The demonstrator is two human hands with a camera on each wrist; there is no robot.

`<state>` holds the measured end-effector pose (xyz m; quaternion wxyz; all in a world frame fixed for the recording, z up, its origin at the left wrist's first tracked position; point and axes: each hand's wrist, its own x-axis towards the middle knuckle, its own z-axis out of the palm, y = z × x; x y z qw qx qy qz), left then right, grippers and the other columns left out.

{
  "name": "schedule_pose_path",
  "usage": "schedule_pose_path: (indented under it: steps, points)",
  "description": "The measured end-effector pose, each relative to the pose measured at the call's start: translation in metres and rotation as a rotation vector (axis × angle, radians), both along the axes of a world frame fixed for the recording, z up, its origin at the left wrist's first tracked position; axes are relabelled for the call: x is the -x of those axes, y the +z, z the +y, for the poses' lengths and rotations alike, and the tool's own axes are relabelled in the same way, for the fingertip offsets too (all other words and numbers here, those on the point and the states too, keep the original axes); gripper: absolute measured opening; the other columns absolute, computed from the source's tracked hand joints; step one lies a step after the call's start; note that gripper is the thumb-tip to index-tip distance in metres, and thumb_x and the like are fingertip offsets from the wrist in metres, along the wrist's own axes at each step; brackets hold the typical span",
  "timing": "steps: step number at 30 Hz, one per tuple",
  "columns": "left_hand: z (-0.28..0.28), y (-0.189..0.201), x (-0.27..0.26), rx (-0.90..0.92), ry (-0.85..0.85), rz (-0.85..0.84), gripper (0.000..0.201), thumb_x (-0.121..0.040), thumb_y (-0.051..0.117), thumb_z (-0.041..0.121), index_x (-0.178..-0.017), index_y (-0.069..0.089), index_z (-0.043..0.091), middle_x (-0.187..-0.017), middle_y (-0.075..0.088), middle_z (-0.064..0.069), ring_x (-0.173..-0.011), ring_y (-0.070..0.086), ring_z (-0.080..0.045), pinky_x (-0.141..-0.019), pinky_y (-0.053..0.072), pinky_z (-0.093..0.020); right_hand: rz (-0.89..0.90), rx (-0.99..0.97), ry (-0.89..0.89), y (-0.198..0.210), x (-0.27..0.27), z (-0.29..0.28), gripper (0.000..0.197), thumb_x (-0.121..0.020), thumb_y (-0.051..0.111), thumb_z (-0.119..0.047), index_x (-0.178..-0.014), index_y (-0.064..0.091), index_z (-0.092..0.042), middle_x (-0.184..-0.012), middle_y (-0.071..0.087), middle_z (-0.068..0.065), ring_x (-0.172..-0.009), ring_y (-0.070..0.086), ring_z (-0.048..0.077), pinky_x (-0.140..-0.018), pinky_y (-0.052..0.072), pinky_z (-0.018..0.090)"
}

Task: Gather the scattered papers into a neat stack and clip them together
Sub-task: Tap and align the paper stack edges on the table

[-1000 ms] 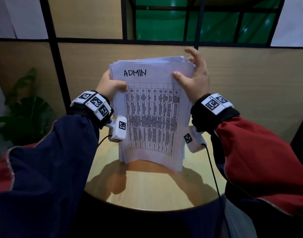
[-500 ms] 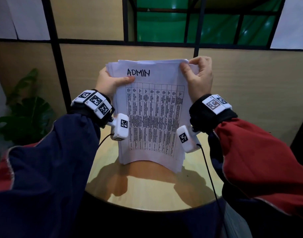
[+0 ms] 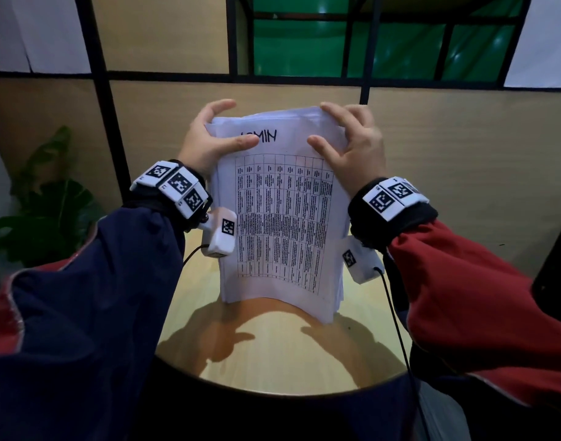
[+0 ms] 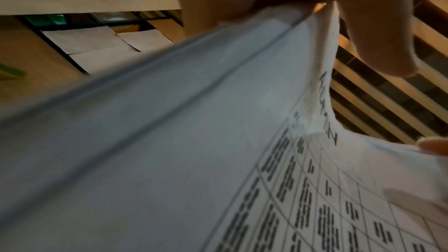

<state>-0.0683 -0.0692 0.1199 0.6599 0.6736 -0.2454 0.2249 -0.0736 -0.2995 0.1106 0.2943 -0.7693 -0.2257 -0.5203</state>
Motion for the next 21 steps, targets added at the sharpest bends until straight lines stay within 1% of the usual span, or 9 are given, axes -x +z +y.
schedule_pose_path:
  steps: [2, 6, 9, 11, 13, 15, 18, 19, 21]
  points:
    - [0.001, -0.001, 0.000, 0.032, 0.000, -0.007, 0.072, -0.046, 0.083, 0.027, -0.112, 0.054, 0.020, -0.095, 0.061, -0.001, -0.071, 0.066, -0.006, -0.066, 0.055, -0.024, -0.042, -0.023, -0.011, 0.000, -0.002, 0.001, 0.042, -0.083, 0.063, -0.036, -0.115, 0.062, -0.008, -0.109, 0.062, 0.011, -0.085, 0.054, 0.010, -0.077, 0.042, 0.016]
    - [0.006, -0.002, -0.001, 0.044, 0.021, -0.025, 0.059, -0.049, 0.082, 0.026, -0.102, 0.058, 0.025, -0.094, 0.061, 0.001, -0.075, 0.065, -0.009, -0.070, 0.055, -0.027, -0.078, -0.111, -0.040, -0.001, -0.006, 0.001, 0.035, -0.082, 0.062, -0.034, -0.097, 0.063, -0.002, -0.097, 0.066, 0.012, -0.085, 0.062, 0.022, -0.077, 0.047, 0.020]
    - [0.009, -0.004, -0.001, 0.049, 0.020, -0.046, 0.056, -0.050, 0.081, 0.024, -0.101, 0.058, 0.025, -0.093, 0.061, 0.001, -0.075, 0.065, -0.008, -0.070, 0.055, -0.027, -0.073, -0.083, -0.073, 0.000, -0.002, -0.001, 0.036, -0.083, 0.062, -0.031, -0.111, 0.061, -0.008, -0.116, 0.060, 0.007, -0.087, 0.060, 0.015, -0.077, 0.051, 0.026]
    - [0.009, -0.005, 0.000, 0.038, -0.003, -0.049, 0.055, -0.051, 0.080, 0.022, -0.100, 0.058, 0.023, -0.091, 0.061, -0.001, -0.072, 0.066, -0.006, -0.066, 0.056, -0.025, -0.046, 0.026, -0.072, 0.000, 0.000, -0.002, 0.042, -0.086, 0.060, -0.027, -0.126, 0.056, -0.017, -0.135, 0.052, -0.001, -0.092, 0.058, 0.006, -0.083, 0.048, 0.022]
    - [0.009, -0.006, 0.000, 0.031, -0.015, -0.056, 0.052, -0.052, 0.079, 0.020, -0.099, 0.058, 0.023, -0.089, 0.061, 0.000, -0.070, 0.066, -0.005, -0.065, 0.056, -0.024, -0.030, 0.048, -0.018, 0.001, -0.001, -0.001, 0.036, -0.087, 0.058, -0.022, -0.122, 0.060, -0.017, -0.133, 0.056, -0.001, -0.102, 0.060, 0.007, -0.092, 0.049, 0.024]
    - [0.009, -0.006, 0.000, 0.036, -0.016, -0.060, 0.047, -0.056, 0.079, 0.013, -0.097, 0.058, 0.022, -0.088, 0.061, 0.001, -0.069, 0.066, -0.004, -0.064, 0.056, -0.024, -0.014, 0.001, 0.026, 0.002, -0.004, -0.001, 0.029, -0.086, 0.058, -0.017, -0.114, 0.066, -0.012, -0.122, 0.062, 0.004, -0.103, 0.062, 0.015, -0.094, 0.050, 0.027]
    - [0.011, -0.005, -0.001, 0.039, -0.014, -0.057, 0.044, -0.058, 0.078, 0.010, -0.096, 0.059, 0.022, -0.086, 0.062, 0.002, -0.070, 0.066, -0.005, -0.064, 0.056, -0.024, 0.005, -0.089, 0.060, 0.004, -0.004, -0.002, 0.026, -0.085, 0.060, -0.016, -0.107, 0.069, -0.004, -0.114, 0.064, 0.012, -0.098, 0.057, 0.010, -0.090, 0.036, 0.000]
    - [0.011, -0.005, -0.001, 0.042, -0.014, -0.057, 0.045, -0.056, 0.079, 0.014, -0.095, 0.059, 0.023, -0.086, 0.062, 0.002, -0.070, 0.065, -0.006, -0.064, 0.056, -0.024, 0.000, -0.129, 0.083, 0.004, -0.003, -0.002, 0.026, -0.085, 0.062, -0.018, -0.104, 0.070, -0.003, -0.110, 0.064, 0.012, -0.097, 0.054, 0.008, -0.087, 0.032, -0.005]
    - [0.011, -0.005, 0.000, 0.050, -0.011, -0.057, 0.047, -0.051, 0.079, 0.019, -0.094, 0.060, 0.024, -0.086, 0.061, 0.002, -0.070, 0.064, -0.007, -0.066, 0.057, -0.026, -0.025, -0.220, 0.126, 0.004, -0.001, 0.000, 0.027, -0.082, 0.066, -0.026, -0.094, 0.072, -0.003, -0.099, 0.065, 0.006, -0.093, 0.055, 0.005, -0.083, 0.033, -0.005]
